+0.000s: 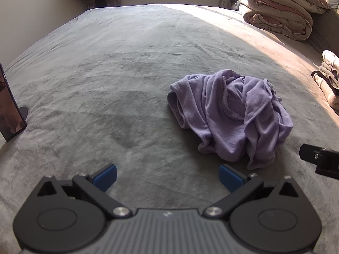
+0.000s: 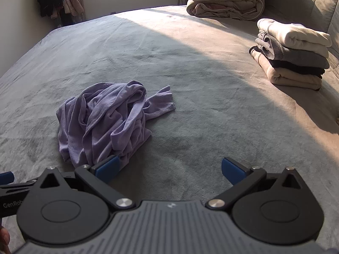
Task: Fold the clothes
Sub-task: 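Move both grippers toward the crumpled lavender shirt on the bed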
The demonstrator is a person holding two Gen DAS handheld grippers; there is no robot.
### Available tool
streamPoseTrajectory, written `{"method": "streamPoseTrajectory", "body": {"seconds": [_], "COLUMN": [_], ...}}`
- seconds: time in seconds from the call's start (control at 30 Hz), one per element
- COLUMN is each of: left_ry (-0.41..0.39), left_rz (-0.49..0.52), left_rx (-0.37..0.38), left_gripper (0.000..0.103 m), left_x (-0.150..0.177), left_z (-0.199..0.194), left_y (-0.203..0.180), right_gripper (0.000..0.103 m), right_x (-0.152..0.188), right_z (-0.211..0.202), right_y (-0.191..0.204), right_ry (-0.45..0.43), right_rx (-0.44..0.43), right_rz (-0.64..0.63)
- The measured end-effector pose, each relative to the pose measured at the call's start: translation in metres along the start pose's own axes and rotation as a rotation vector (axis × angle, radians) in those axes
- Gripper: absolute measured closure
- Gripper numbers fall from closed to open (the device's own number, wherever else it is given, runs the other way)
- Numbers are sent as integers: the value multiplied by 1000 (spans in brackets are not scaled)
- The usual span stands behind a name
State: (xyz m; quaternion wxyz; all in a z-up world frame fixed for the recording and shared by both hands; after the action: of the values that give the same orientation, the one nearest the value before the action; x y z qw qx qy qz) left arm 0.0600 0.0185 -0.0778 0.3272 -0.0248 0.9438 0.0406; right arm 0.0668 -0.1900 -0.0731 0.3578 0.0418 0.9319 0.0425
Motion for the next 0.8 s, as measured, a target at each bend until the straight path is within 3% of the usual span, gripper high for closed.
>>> {"method": "streamPoseTrajectory", "body": {"seconds": [0.8], "left_ry": [53], "left_rz": [2], "left_rx": [14], "left_gripper": [0], "left_x": [0], "left_z": [15], "left_y": [-7], "right_gripper": [0], "right_x": [-3], "right_z": [2], "right_y": [-11], "right_ry": [16], "right_rx": [5], "right_rz": [17]}}
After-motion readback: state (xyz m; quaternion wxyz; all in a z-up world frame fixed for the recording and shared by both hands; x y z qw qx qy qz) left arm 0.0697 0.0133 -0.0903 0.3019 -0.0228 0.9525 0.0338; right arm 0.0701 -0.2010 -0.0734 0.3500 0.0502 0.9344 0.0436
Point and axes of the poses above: each gripper's, at about its wrist camera, not at the fingertips, and z roughly the way its jaws point, y to its left, x to its underside, the point moved 9 cm from there along z, roughly the way its jaws point, and after that the axes turned 3 degrees about -x, right-handed, at the moved point
